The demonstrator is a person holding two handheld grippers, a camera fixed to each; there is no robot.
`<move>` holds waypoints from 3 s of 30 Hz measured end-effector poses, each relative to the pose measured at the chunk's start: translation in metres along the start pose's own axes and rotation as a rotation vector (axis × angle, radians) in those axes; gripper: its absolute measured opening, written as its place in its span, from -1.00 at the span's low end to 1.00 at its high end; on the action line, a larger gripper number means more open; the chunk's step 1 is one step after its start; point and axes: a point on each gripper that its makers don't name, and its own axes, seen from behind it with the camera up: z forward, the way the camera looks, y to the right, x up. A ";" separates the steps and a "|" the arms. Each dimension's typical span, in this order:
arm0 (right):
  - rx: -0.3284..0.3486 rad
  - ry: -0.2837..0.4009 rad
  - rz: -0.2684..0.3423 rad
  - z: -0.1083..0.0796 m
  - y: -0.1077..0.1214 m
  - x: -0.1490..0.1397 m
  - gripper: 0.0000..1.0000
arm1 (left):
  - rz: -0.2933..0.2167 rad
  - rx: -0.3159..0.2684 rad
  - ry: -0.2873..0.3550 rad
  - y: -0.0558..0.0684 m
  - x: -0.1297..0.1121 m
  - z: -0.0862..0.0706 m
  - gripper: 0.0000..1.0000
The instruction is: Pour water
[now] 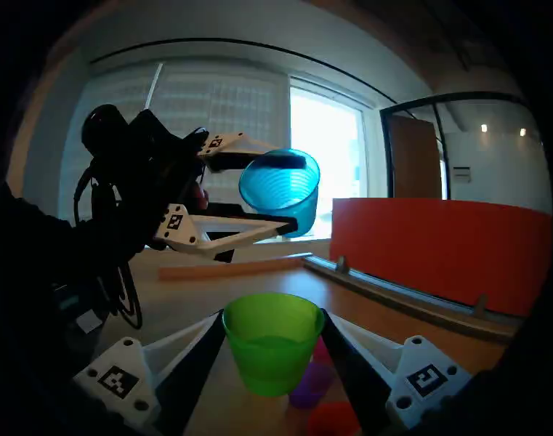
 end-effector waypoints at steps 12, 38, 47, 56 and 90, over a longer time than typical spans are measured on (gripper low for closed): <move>-0.025 -0.005 -0.008 -0.004 0.001 0.003 0.87 | -0.362 -0.008 -0.004 0.004 -0.024 -0.004 0.70; -0.060 0.016 0.001 -0.022 -0.001 0.015 0.87 | -0.858 -0.092 0.011 0.029 -0.040 -0.019 0.70; -0.075 0.021 0.001 -0.028 0.003 0.018 0.87 | -0.871 -0.090 0.022 0.035 -0.041 -0.025 0.70; -0.096 0.006 0.001 -0.036 0.011 0.013 0.87 | -0.881 -0.100 -0.008 0.050 -0.057 -0.033 0.70; -0.181 -0.055 0.010 -0.083 0.037 -0.016 0.87 | -0.834 -0.206 -0.085 0.131 -0.085 -0.060 0.70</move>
